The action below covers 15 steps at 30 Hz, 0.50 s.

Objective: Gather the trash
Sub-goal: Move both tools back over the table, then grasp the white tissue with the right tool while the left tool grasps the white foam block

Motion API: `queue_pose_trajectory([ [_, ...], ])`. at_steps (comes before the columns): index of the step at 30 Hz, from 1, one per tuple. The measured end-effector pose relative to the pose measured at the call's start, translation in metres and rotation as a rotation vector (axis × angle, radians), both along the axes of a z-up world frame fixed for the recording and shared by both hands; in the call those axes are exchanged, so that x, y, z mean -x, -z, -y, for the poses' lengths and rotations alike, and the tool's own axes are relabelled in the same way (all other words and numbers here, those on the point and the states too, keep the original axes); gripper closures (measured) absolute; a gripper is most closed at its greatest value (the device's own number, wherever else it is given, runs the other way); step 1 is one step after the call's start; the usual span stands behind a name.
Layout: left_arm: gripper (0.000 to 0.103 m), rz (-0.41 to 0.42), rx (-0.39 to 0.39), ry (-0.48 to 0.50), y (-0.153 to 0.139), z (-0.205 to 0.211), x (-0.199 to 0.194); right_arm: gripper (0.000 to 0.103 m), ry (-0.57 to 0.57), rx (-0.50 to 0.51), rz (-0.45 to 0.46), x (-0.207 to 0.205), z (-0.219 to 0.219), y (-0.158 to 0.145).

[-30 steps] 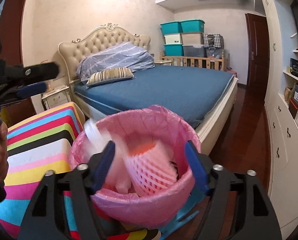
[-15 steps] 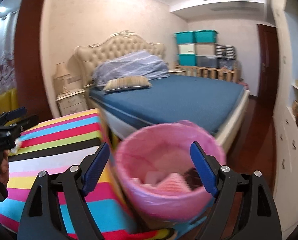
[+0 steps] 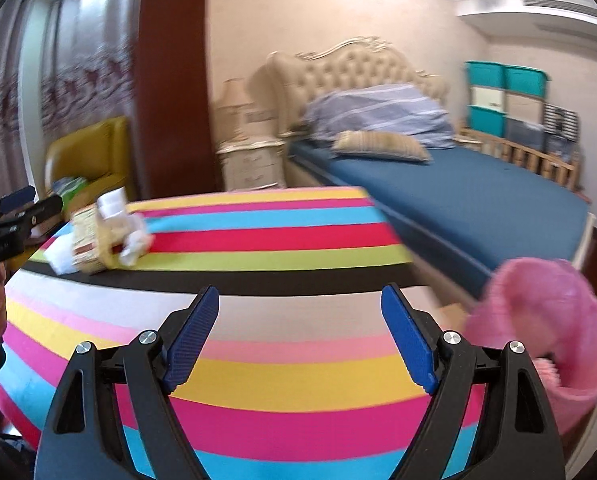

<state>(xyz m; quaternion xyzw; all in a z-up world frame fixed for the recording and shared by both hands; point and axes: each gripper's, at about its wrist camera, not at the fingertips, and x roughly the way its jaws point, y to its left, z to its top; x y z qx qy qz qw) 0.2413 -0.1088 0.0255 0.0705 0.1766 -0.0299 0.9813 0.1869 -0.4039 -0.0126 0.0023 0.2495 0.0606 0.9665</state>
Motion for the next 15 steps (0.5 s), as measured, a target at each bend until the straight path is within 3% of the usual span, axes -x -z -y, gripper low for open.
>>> queue_pose_trajectory([
  [7,0.005,-0.085,0.015,-0.240,0.016,-0.116,0.002,0.024,-0.137,0.029,-0.065,-0.031,-0.089,0.015],
  [11,0.005,-0.146,0.052,-0.298,0.035,-0.157,0.002,0.024,-0.174,0.017,-0.101,-0.057,-0.123,0.019],
  [15,0.005,-0.205,0.061,-0.293,0.050,-0.172,-0.002,0.024,-0.206,0.008,-0.124,-0.086,-0.150,0.020],
])
